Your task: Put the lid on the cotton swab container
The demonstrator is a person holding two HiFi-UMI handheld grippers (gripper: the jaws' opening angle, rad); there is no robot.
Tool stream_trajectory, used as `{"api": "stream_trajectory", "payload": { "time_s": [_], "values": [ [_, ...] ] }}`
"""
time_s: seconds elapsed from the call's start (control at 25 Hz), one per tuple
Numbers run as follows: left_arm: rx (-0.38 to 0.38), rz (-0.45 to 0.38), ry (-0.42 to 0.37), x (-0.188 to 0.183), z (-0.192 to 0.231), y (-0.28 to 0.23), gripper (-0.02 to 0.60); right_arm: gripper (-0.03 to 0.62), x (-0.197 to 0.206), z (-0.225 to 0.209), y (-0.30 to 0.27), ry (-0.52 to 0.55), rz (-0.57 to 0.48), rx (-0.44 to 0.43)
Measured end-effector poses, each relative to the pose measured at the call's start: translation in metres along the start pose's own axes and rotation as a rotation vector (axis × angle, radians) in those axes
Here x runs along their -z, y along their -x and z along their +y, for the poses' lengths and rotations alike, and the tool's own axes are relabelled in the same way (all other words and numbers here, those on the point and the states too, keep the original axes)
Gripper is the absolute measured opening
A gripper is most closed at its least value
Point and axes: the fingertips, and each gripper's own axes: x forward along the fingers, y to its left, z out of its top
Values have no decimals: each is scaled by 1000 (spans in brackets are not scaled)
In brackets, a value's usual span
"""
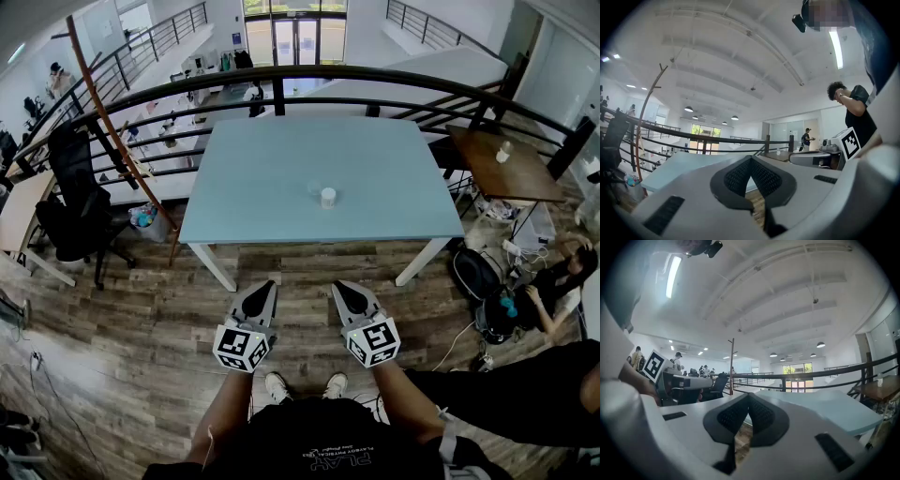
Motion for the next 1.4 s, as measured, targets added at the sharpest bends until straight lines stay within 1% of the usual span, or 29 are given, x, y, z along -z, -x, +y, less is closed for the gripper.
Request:
{"api": "stream_trajectory", "payload": {
  "time_s": [0.12,0.2,0.28,0.4,0.52,0.68,0.76,0.84,0.92,1.04,1.08,1.24,1.4],
  "values": [
    [-10,11,-12,2,-1,-1,9,17,-1,0,-1,-7,-2,-1],
    [-38,13,-20,5,-3,-3,9,17,2,-3,1,-7,0,-5],
    [-67,22,-18,13,-8,-4,9,17,7,-7,8,-6,5,-12],
    [-84,45,-15,25,-16,-1,9,18,17,-9,19,-18,0,-38],
    [-80,59,-6,29,-18,-1,9,20,24,-13,26,-23,7,-45],
    [-63,39,9,28,-36,-9,9,19,33,-34,37,-2,37,-17],
    [-50,28,-1,24,-48,-16,9,20,36,-44,43,12,49,-9],
    [-37,27,-28,25,-60,-24,9,20,41,-52,47,24,60,-5],
    [-24,40,-56,32,-72,-29,9,20,47,-56,50,32,74,-10],
    [-11,92,-39,45,-83,-32,9,20,51,-58,54,23,78,-18],
    [-11,99,-35,48,-84,-33,9,20,50,-59,53,18,74,-19],
    [-15,77,-44,51,-78,-39,9,20,42,-66,46,15,58,-28],
    [-15,80,-41,52,-66,-50,9,20,44,-73,34,9,58,-37]
  ]
}}
